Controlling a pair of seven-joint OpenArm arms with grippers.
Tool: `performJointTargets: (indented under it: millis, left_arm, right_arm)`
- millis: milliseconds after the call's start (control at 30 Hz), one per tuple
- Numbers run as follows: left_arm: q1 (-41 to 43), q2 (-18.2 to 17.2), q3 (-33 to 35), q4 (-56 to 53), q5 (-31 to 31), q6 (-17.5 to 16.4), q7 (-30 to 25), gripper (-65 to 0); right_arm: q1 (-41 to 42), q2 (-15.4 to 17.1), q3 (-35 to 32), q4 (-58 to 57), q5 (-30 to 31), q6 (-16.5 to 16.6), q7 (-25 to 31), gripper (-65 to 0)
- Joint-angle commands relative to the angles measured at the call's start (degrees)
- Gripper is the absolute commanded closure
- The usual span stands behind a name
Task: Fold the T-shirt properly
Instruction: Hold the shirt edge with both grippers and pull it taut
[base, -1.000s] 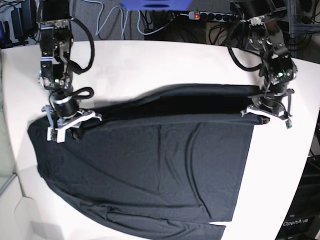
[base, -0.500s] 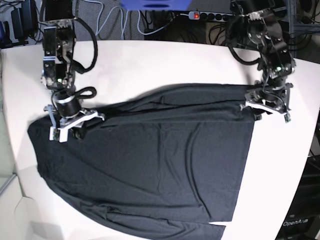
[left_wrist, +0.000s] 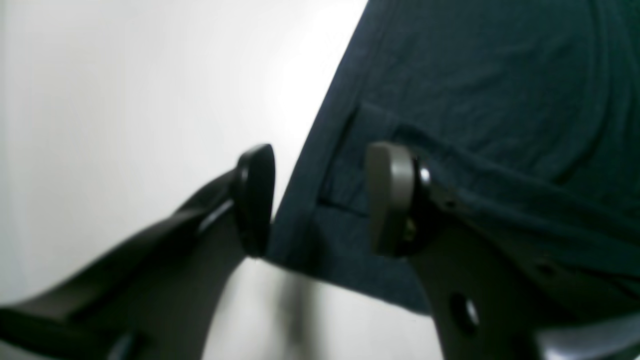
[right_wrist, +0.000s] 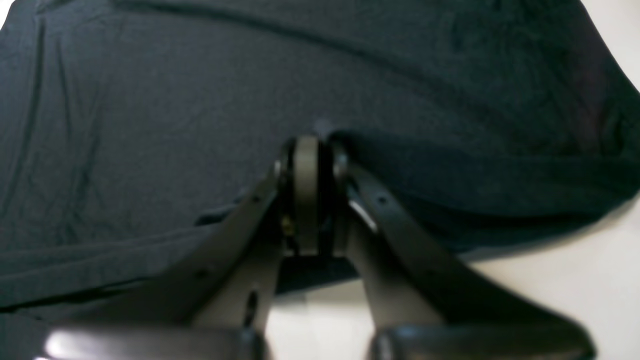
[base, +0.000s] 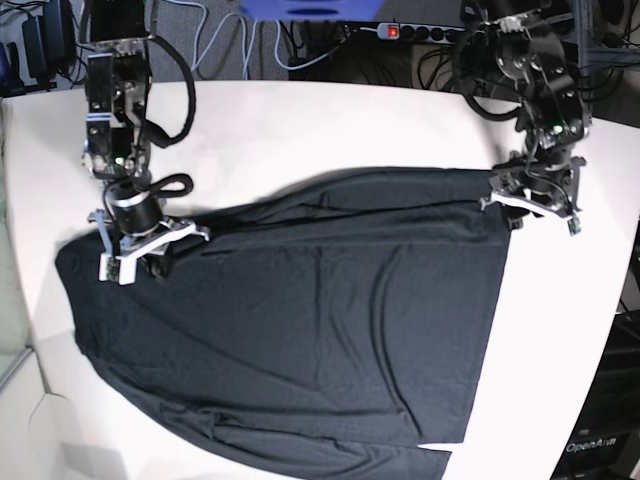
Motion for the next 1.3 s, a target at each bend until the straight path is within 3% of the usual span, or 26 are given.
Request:
performJointTargets:
  millis: [0, 133, 233, 467, 800, 1267]
  left_arm:
    - [-0.6, -0.5, -0.1, 1.6, -0.4, -0.2, -1.2, -28.9]
    - [1.6, -0.5, 0.3, 3.7, -0.4, -0.3, -1.1, -28.9]
    - [3.5, -0.5, 0.5, 5.7, -0.4, -0.3, -1.4, -28.9]
    - [6.2, -1.8, 0.7, 4.2, -0.5, -0.4, -1.4, -28.9]
    - [8.9, -1.7, 6.5, 2.5, 0.1, -0.4, -1.4, -28.9]
    - [9.8, -1.6, 3.5, 3.1, -0.5, -0.4, -1.7, -28.9]
  right_arm:
    - [0.9, 0.4, 0.5, 1.0, 0.0, 0.2, 1.6, -13.0]
    - [0.8, 0.5, 0.5, 1.0, 0.0, 0.2, 1.6, -24.8]
    - [0.4, 0.7, 0.6, 1.0, 0.0, 0.2, 1.7, -28.4]
    - [-0.5, 2.0, 0.8, 1.0, 0.0, 0.2, 1.9, -29.0]
    - [-1.5, 3.4, 3.6, 1.0, 0.0, 0.2, 1.7, -29.0]
    - [-2.1, 3.2, 3.3, 1.0, 0.0, 0.2, 1.7, -29.0]
